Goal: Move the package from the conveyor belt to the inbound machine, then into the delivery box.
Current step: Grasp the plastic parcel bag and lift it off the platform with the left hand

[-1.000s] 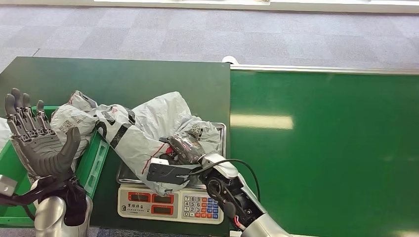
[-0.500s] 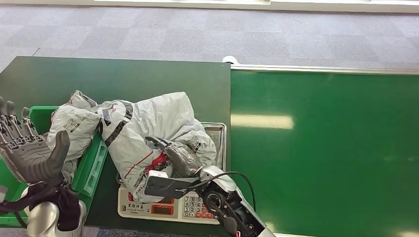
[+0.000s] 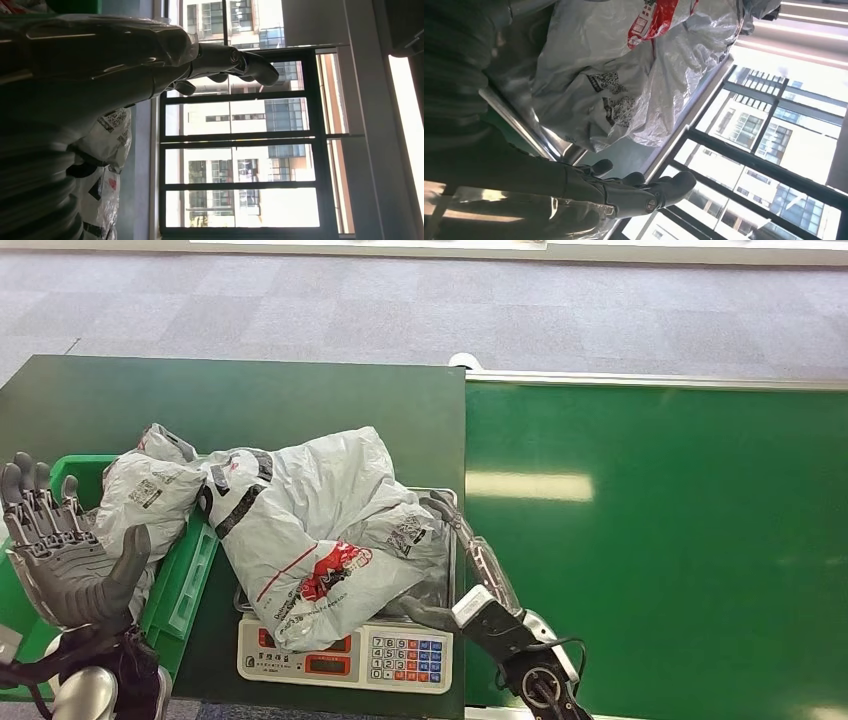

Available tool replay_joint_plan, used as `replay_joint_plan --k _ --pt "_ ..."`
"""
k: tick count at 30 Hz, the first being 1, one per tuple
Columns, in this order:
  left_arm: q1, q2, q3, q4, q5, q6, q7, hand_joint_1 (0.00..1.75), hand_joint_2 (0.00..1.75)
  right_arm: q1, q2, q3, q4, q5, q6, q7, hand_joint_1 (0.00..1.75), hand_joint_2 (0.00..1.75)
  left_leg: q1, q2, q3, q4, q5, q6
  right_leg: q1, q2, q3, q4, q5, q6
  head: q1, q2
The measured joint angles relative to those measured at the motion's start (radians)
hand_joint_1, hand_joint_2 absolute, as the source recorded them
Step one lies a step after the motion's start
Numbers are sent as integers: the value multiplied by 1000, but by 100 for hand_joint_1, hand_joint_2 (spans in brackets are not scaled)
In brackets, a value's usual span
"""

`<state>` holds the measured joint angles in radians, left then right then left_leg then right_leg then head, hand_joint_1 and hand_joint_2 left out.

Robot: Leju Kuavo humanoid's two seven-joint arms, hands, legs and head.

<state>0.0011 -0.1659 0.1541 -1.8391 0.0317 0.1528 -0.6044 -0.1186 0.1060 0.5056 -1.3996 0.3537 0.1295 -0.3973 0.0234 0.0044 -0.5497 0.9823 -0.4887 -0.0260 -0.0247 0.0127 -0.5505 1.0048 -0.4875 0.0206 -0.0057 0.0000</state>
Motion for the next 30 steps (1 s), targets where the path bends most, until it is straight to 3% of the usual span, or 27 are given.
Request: replay_joint_plan --k 8,22,30 --pt "-1 0 -25 3 -4 -68 32 0 175 101 -6 -101 -140 -118 90 -113 0 175 0 0 0 0 0 0 0 0 0 0 0 0 0 0" --pt "-16 -11 -149 38 -103 -114 87 0 175 185 34 -242 -301 -243 37 -175 0 175 0 0 0 0 0 0 0 0 0 0 0 0 0 0" --pt "-76 -11 -323 129 -387 -52 172 0 175 259 68 -329 -368 -318 -23 -168 0 175 0 -2 0 0 0 0 -1 -1 0 0 0 0 0 0"
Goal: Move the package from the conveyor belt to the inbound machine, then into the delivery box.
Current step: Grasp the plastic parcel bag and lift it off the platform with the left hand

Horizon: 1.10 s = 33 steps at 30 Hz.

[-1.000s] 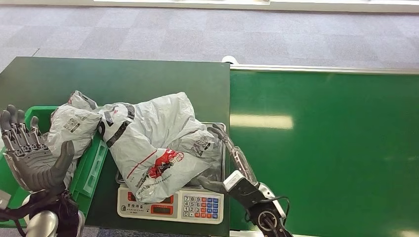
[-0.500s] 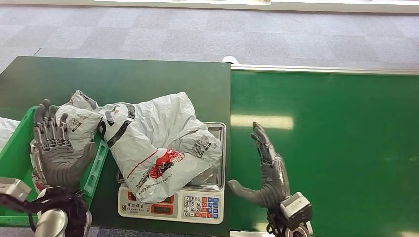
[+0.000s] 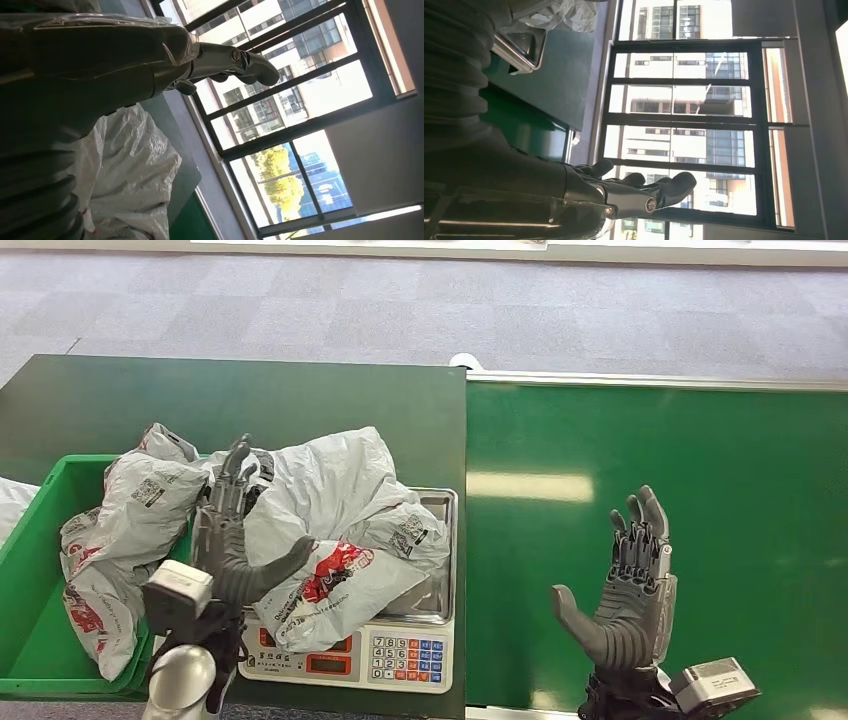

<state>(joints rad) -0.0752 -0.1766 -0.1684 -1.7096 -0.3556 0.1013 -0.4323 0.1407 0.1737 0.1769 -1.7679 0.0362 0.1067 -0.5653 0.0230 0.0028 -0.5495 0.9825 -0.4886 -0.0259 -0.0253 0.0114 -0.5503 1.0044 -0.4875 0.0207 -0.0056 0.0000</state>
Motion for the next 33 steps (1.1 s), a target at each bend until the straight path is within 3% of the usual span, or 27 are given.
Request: replay_joint_plan --k 3,8,21,22,26,30,33 --pt "-39 4 -72 64 -127 13 68 0 175 22 3 -9 0 38 -20 -7 0 175 0 -1 0 0 0 0 0 0 0 0 0 0 0 0" --pt "-86 12 -167 187 -316 -49 172 0 175 36 10 -10 0 128 -68 -10 0 175 0 1 0 0 0 0 0 0 0 0 0 0 0 0" --pt "-160 17 -282 449 -500 -133 225 0 175 51 26 -14 13 181 -71 -1 0 175 0 0 0 0 0 0 0 0 1 0 0 0 0 0" --pt "-164 17 -287 458 -506 -136 225 4 175 51 28 -15 15 183 -70 -1 0 175 0 0 0 0 0 0 0 0 1 0 0 0 0 0" --pt "-184 19 -307 492 -528 -140 216 54 175 50 34 -19 23 190 -67 -1 0 175 0 -1 1 0 0 0 0 0 3 0 0 0 0 0" --pt "-191 23 -326 512 -530 -141 194 130 175 49 36 -21 33 196 -65 -1 0 175 0 -1 1 0 0 0 0 0 3 0 0 0 0 0" --pt "-194 25 -335 518 -527 -141 175 140 175 49 37 -23 38 198 -63 -1 0 175 0 -1 2 0 0 0 0 -1 4 0 0 0 0 0"
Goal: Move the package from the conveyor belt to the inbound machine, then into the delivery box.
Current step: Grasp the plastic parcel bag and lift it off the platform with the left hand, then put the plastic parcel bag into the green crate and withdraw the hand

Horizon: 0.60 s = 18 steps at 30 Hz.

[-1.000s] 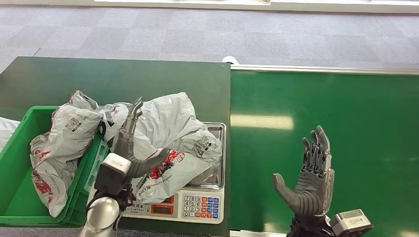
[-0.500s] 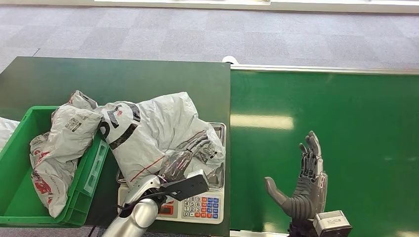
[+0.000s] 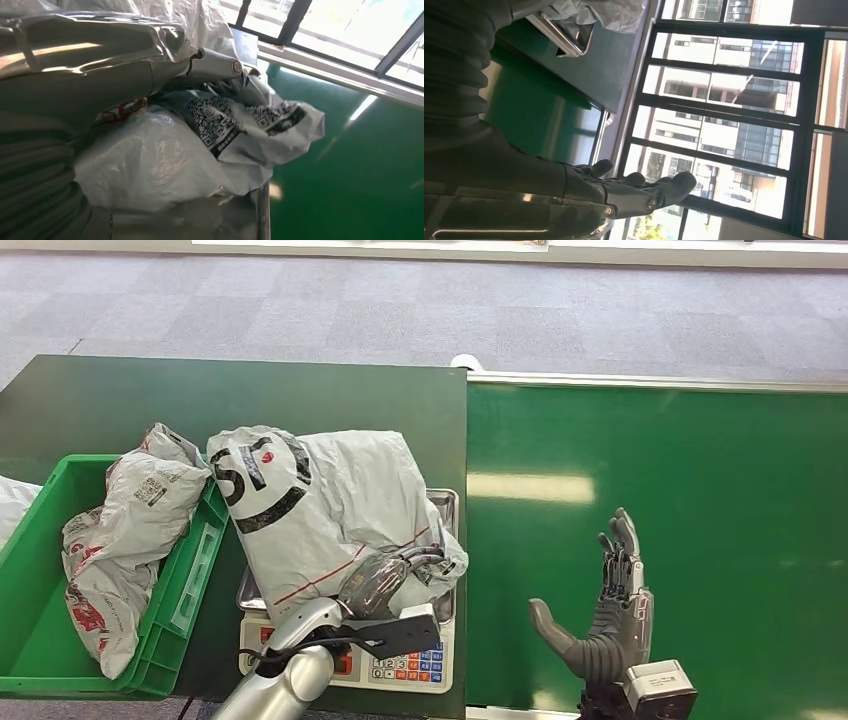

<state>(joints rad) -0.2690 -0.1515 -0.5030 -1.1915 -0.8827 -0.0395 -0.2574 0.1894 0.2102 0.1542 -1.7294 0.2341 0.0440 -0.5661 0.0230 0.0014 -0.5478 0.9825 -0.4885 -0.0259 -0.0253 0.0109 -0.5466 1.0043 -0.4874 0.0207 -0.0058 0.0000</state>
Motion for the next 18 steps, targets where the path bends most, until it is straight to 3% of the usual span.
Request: replay_joint_plan --k 3,7,14,18 --pt "-1 2 -9 1 17 3 -31 141 175 0 0 -1 5 0 2 0 0 175 0 0 0 0 0 0 0 0 0 0 0 0 0 0" --pt "-1 5 -17 1 36 12 -52 161 175 0 0 -2 12 1 4 0 0 175 0 0 0 0 0 0 0 0 0 0 0 0 0 0" --pt "6 10 -17 -19 70 42 -69 161 175 1 0 -3 18 6 7 2 0 175 0 0 0 0 0 0 0 0 0 0 0 0 0 0" --pt "12 14 -17 -35 75 49 -71 151 175 2 0 -4 20 6 9 2 0 175 0 0 0 0 0 0 0 0 0 0 0 0 0 0"
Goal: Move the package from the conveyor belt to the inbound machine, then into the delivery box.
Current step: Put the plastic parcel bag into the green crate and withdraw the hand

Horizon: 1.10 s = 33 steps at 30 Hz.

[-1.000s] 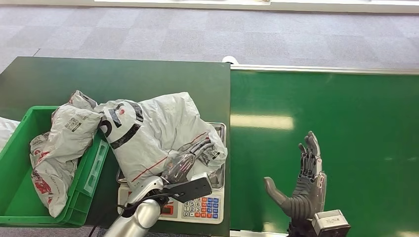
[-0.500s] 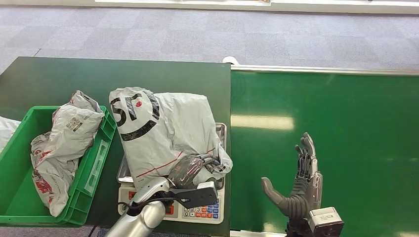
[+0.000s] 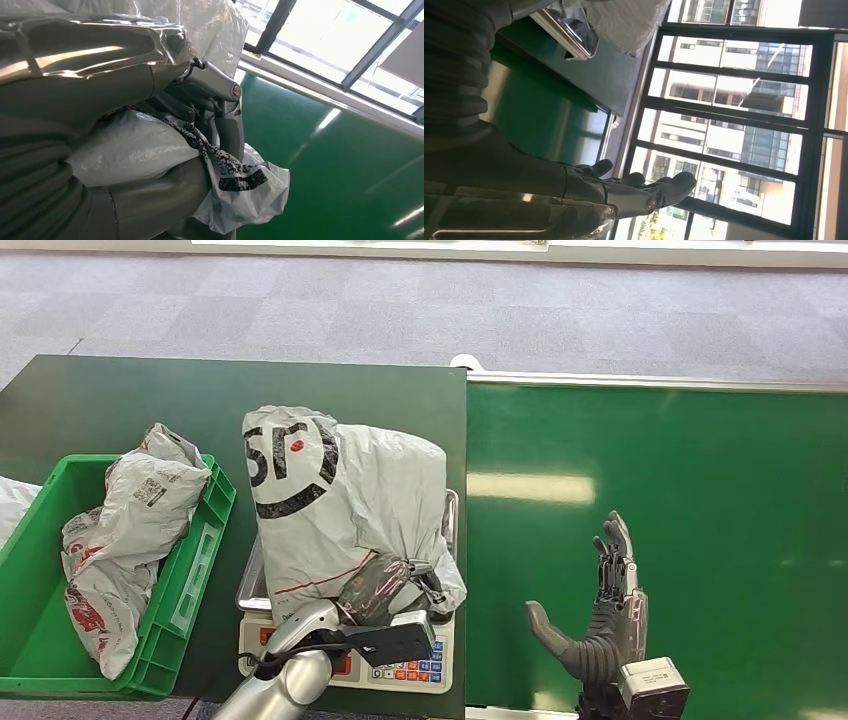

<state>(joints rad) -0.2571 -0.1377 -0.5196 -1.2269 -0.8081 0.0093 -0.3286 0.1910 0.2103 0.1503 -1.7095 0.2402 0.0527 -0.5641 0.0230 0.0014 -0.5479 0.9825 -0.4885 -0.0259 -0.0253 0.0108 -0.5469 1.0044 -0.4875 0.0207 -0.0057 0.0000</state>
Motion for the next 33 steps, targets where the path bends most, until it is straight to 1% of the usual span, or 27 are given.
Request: replay_joint_plan --k 3,8,11,14,20,24,30,33 --pt "9 2 1 -14 23 12 -16 147 175 0 0 0 0 0 2 1 0 175 0 0 0 0 0 0 0 0 0 0 0 0 0 0" --pt "46 6 19 -95 146 73 -101 152 175 1 0 -2 0 0 3 6 0 175 0 0 -1 0 0 0 0 0 -1 0 0 0 0 0" --pt "63 11 36 -153 181 108 -126 164 175 1 0 -3 0 0 1 7 0 175 0 0 -1 0 0 0 0 0 -1 0 0 0 0 0" --pt "82 16 51 -210 171 183 -146 169 175 3 0 -5 1 -2 -4 9 0 175 0 0 -1 0 0 0 0 0 -1 0 0 0 0 0" --pt "127 31 86 -345 171 303 -190 164 175 8 0 -8 3 -6 -14 14 0 175 0 0 -1 0 0 0 0 0 -1 0 0 0 0 0" --pt "152 40 105 -420 191 344 -212 162 175 8 3 -9 6 -7 -17 16 0 175 0 0 -1 0 0 0 0 0 -2 0 0 0 0 0" --pt "184 46 119 -488 210 385 -242 166 175 9 7 -12 10 -7 -19 16 0 175 0 0 -1 0 0 0 0 0 -1 0 0 0 0 0" --pt "207 47 130 -531 256 460 -296 168 175 10 7 -12 16 -7 -23 17 0 175 0 0 -1 0 0 0 0 0 -2 0 0 0 0 0"
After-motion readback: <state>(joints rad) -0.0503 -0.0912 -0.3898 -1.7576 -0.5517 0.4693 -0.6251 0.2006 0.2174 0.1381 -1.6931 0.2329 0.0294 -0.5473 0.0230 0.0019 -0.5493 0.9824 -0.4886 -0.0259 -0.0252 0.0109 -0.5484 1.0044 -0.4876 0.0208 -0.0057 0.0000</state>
